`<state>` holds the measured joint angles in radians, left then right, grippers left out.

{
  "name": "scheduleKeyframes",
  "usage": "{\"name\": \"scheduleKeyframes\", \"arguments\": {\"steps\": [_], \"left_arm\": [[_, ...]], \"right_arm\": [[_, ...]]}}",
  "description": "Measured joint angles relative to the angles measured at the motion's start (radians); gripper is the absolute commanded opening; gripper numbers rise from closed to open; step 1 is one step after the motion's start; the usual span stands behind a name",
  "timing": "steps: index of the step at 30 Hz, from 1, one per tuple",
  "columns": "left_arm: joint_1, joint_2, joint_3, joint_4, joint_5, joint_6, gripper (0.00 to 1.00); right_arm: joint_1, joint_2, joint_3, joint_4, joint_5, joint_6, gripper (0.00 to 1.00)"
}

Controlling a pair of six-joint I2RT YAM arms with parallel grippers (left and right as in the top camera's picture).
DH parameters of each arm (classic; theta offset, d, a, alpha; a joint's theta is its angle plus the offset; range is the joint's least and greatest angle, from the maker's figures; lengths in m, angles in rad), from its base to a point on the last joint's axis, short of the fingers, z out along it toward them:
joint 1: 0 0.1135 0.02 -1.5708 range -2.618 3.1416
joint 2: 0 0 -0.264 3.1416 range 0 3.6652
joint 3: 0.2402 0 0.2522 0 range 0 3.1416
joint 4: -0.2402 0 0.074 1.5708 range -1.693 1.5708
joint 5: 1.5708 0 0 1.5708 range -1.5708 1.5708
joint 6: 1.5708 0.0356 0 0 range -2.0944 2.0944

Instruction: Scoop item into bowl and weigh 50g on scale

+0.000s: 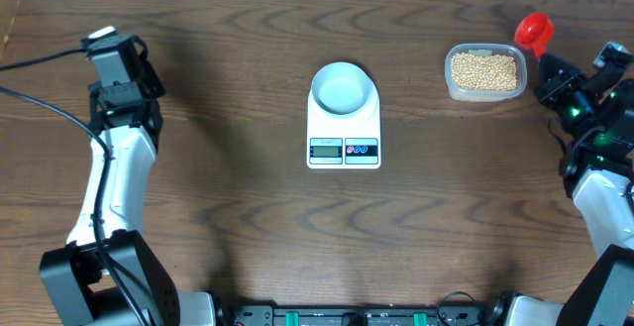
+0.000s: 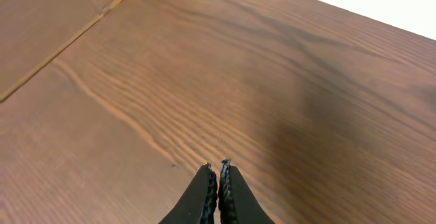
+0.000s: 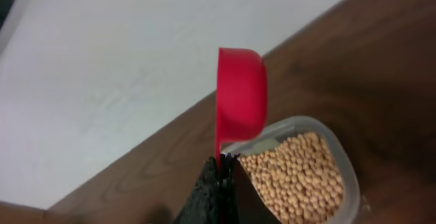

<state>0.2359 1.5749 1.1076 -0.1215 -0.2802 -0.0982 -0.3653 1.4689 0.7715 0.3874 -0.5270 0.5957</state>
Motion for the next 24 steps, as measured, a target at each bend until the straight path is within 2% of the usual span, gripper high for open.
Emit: {"name": "scheduleKeyframes", "arguments": {"steps": [6, 11, 13, 19, 24], "left_arm": [[0.013, 0.0, 0.0, -0.001, 0.002, -0.041, 0.07], [-0.013, 0.002, 0.0, -0.001, 0.193, -0.045, 0.07], [-0.074, 0.002, 0.0, 0.0, 0.241, -0.006, 0.07], [-0.373, 0.01, 0.0, 0.0, 0.307, 0.18, 0.07], [-0.525, 0.029, 0.0, -0.063, 0.32, 0.239, 0.07]], "right_arm": [[0.0, 0.0, 0.0, -0.002, 0.043, 0.008, 0.01], [0.0, 0.0, 0.0, 0.043, 0.077, -0.007, 0.01], [0.0, 0.0, 0.0, 0.043, 0.089, -0.011, 0.01], [0.0, 0.0, 0.0, 0.044, 0.106, -0.024, 0.01], [0.0, 0.0, 0.0, 0.045, 0.109, -0.052, 0.01]]}}
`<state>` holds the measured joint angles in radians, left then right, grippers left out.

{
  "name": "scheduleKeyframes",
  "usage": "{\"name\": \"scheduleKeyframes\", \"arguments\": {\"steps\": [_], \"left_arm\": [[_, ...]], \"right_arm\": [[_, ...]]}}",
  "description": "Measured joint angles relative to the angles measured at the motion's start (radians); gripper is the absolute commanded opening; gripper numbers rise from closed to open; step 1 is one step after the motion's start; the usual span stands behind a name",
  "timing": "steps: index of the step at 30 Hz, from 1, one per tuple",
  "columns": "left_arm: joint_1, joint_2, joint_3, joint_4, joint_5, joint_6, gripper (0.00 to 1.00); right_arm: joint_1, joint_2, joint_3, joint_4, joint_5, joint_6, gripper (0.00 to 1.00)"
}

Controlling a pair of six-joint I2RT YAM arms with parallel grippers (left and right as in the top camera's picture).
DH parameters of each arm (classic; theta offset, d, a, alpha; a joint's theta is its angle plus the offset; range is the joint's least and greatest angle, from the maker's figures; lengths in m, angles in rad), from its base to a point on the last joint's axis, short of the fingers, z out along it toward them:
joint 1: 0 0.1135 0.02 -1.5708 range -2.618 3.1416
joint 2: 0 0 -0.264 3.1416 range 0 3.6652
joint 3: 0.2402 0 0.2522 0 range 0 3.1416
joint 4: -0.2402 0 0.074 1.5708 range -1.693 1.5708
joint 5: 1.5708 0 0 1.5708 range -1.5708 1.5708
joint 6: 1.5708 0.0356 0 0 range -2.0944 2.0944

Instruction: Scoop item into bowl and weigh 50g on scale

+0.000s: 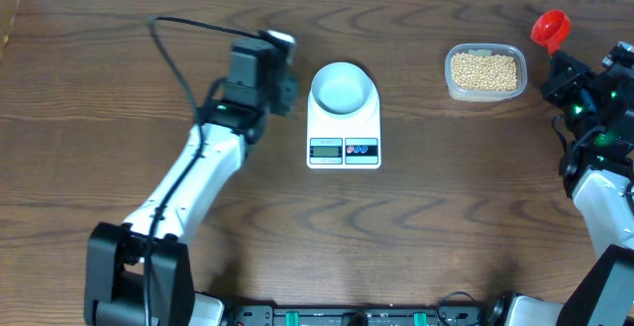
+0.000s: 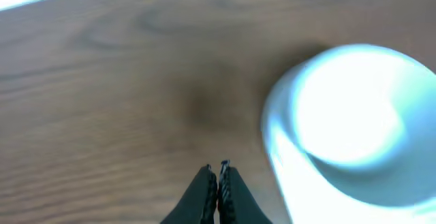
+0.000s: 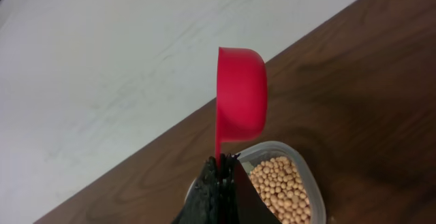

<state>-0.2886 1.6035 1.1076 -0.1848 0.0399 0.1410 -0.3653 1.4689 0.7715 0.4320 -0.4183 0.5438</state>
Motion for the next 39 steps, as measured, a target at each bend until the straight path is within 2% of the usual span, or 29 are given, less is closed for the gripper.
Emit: {"name": "scheduleKeyframes", "arguments": {"steps": [7, 11, 16, 26, 35, 39], "left_arm": [[-0.179, 0.01, 0.0, -0.099, 0.01, 0.063, 0.07], [-0.217, 0.059, 0.0, -0.126, 0.054, 0.071, 0.07], [-0.224, 0.151, 0.0, -0.124, 0.1, 0.074, 0.07], [-0.217, 0.156, 0.0, -0.138, 0.274, 0.127, 0.07], [-0.217, 0.172, 0.0, -0.138, 0.327, 0.157, 0.07], [-0.217, 0.201, 0.0, -0.086, 0.352, 0.163, 0.07]], "right_arm": [[0.0, 0.0, 0.0, 0.0, 0.001, -0.024, 0.01], [0.0, 0.0, 0.0, 0.0, 0.001, -0.037, 0.01], [0.0, 0.0, 0.0, -0.002, 0.001, -0.052, 0.01], [0.0, 0.0, 0.0, -0.009, 0.001, -0.074, 0.01], [0.0, 0.0, 0.0, -0.013, 0.001, -0.081, 0.01], [0.0, 0.0, 0.0, -0.034, 0.0, -0.082, 0.01]]}}
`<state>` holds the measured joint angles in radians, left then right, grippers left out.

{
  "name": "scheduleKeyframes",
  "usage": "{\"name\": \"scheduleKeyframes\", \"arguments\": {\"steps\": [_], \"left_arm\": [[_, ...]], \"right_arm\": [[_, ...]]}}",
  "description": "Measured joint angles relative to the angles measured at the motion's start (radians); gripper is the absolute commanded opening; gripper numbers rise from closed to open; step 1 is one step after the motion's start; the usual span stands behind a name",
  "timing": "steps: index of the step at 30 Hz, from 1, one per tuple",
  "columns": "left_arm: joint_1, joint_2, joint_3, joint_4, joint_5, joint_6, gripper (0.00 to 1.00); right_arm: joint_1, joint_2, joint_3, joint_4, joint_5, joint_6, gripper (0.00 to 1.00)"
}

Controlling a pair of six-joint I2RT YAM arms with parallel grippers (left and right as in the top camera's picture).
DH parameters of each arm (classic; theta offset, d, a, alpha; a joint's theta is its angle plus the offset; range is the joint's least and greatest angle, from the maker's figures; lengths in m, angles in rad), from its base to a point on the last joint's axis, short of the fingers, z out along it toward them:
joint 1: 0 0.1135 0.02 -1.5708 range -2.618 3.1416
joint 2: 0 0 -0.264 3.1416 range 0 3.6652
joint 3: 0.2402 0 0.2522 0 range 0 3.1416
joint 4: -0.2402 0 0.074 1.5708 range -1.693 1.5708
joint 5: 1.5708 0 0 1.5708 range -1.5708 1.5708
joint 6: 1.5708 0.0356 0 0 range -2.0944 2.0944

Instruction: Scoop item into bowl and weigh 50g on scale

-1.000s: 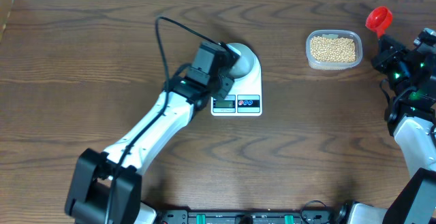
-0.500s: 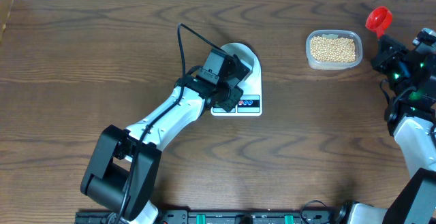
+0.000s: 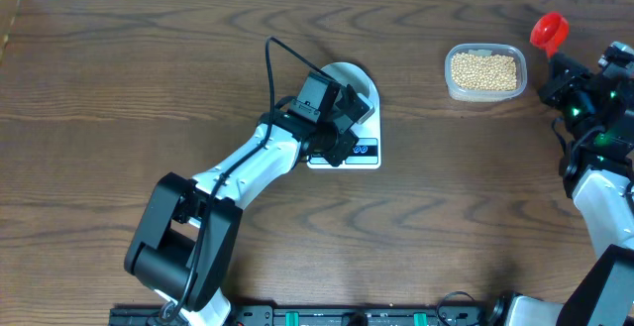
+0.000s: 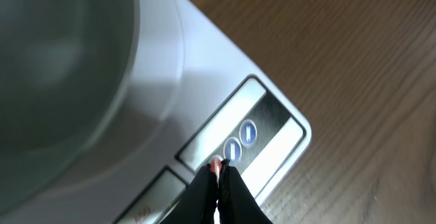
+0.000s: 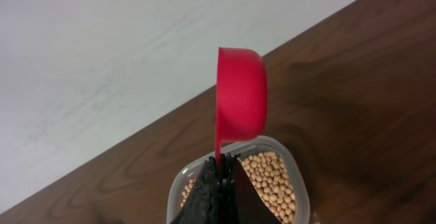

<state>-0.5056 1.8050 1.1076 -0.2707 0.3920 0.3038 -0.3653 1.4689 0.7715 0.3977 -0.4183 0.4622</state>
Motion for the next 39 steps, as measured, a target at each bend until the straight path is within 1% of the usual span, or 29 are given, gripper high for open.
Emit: {"name": "scheduleKeyframes", "arguments": {"steps": [4, 13, 21, 24, 29, 39], "left_arm": [[0.0, 0.002, 0.0, 0.042, 0.007, -0.012, 0.07], [0.001, 0.02, 0.0, 0.042, 0.023, -0.075, 0.07], [0.067, 0.053, 0.0, 0.042, 0.109, -0.13, 0.07], [0.071, 0.056, 0.0, 0.041, 0.124, -0.147, 0.07], [0.063, 0.056, 0.0, -0.008, 0.134, -0.146, 0.07], [0.047, 0.058, 0.0, -0.013, 0.161, -0.116, 0.07]], "right_arm": [[0.0, 0.0, 0.0, -0.023, 0.0, 0.0, 0.01], [0.0, 0.0, 0.0, -0.024, 0.0, 0.0, 0.01], [0.0, 0.0, 0.0, -0.024, 0.0, 0.0, 0.01], [0.0, 0.0, 0.0, -0.024, 0.0, 0.0, 0.01], [0.0, 0.0, 0.0, -0.024, 0.0, 0.0, 0.01], [0.0, 0.0, 0.0, -0.024, 0.0, 0.0, 0.01]]}}
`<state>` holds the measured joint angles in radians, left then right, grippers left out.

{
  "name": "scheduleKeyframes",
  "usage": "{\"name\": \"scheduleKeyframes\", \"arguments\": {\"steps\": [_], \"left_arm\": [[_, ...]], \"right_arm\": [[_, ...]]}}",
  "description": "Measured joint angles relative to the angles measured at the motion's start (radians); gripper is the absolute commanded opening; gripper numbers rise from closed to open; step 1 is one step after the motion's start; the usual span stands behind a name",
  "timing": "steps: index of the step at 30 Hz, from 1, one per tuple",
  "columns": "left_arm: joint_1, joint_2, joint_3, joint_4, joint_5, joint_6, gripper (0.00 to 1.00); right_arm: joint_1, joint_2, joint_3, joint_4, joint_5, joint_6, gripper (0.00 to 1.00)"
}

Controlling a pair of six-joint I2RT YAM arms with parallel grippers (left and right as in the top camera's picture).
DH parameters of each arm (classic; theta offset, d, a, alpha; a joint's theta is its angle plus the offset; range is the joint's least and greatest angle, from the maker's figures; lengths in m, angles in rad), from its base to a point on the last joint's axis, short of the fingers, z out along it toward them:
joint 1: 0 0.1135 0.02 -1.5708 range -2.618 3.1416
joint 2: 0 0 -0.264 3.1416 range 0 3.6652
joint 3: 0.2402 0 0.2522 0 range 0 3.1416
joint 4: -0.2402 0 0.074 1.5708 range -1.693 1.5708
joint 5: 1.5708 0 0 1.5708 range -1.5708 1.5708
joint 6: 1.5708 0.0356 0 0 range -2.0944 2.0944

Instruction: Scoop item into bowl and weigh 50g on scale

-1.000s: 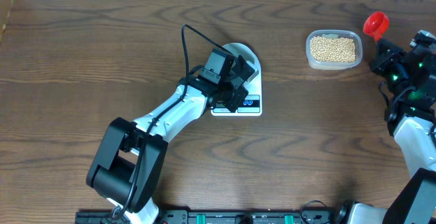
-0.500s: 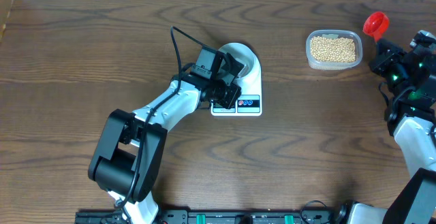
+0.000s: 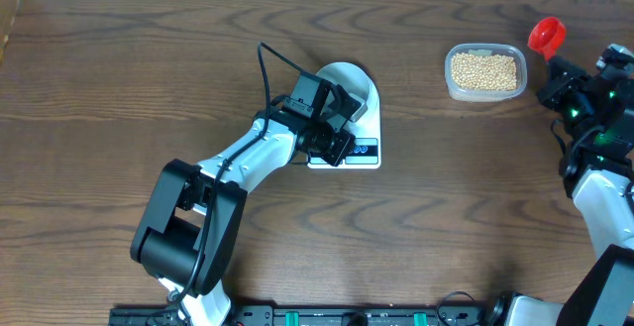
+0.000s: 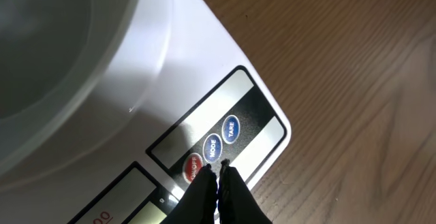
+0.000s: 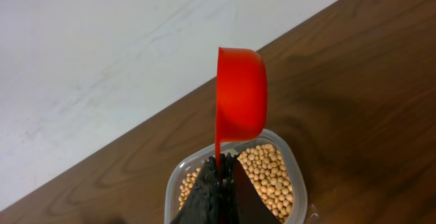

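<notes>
A white kitchen scale (image 3: 359,128) stands mid-table with an empty white bowl (image 3: 350,76) on its platform. My left gripper (image 4: 218,165) is shut, with nothing held, its tips just over the scale's button strip (image 4: 219,142), by the red on/off button (image 4: 193,167). A clear tub of soybeans (image 3: 484,71) sits at the back right. My right gripper (image 5: 223,161) is shut on the handle of a red scoop (image 5: 240,101), held on edge above the tub (image 5: 272,176); the scoop (image 3: 546,35) shows right of the tub from overhead.
The table's back edge meets a white wall just behind the tub. The left arm stretches from the front left across the wood to the scale, its cable looping above it. The scale's display (image 3: 327,150) faces the front.
My left gripper has shifted slightly over the scale's buttons; its tips now sit a little off the red button rather than on it. The scoop has come a little nearer over the tub.
My left gripper was shut over bare table at the far left, then beside the bowl, then on the scale's red button, and now hovers by the buttons. All along my right gripper held the red scoop near the soybean tub, drifting slightly.
</notes>
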<state>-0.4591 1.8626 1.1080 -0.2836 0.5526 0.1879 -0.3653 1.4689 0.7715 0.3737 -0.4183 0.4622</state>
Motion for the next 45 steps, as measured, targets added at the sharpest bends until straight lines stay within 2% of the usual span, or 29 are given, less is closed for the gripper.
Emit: {"name": "scheduleKeyframes", "arguments": {"steps": [13, 45], "left_arm": [[0.001, 0.051, 0.0, 0.024, 0.026, -0.005, 0.07], [0.011, 0.064, 0.0, 0.041, 0.039, -0.008, 0.07]], "right_arm": [[0.0, 0.0, 0.0, -0.003, -0.038, -0.05, 0.01], [0.0, 0.0, 0.0, -0.018, -0.043, -0.053, 0.01]]}}
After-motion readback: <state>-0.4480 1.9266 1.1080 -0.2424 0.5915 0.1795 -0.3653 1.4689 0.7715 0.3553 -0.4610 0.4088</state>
